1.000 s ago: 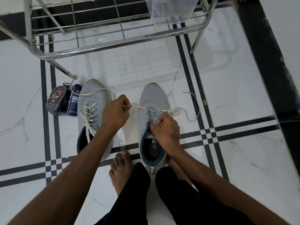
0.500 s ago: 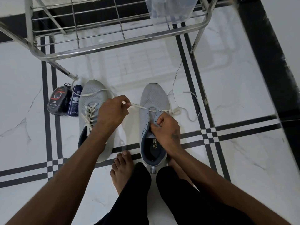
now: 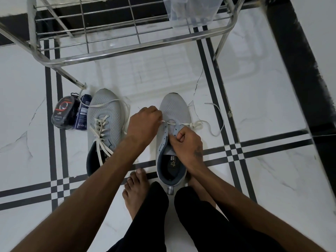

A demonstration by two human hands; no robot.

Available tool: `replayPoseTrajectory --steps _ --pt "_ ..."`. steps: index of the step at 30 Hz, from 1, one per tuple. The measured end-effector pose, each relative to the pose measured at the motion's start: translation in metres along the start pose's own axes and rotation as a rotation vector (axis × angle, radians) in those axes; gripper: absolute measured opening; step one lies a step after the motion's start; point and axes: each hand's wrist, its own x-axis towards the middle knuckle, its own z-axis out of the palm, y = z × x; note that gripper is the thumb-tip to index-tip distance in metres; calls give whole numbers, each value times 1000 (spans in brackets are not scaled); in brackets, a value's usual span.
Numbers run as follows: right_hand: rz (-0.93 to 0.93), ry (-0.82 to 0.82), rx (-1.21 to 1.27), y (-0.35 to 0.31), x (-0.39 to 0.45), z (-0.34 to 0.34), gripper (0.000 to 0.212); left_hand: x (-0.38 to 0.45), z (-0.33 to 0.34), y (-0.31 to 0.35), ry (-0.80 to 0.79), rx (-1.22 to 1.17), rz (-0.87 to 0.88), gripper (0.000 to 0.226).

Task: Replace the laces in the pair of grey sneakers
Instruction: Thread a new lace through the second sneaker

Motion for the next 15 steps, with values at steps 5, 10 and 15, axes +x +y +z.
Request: replayPoseTrajectory --steps 5,10,15 --pt "0 -6 36 0 2 -3 34 2 4 -6 29 -224 -83 7" --pt "-41 -3 -65 -1 6 0 34 -2 3 -16 21 -354 -136 16" --pt "-43 4 -71 3 8 1 33 -13 -15 -45 -75 -426 -136 34"
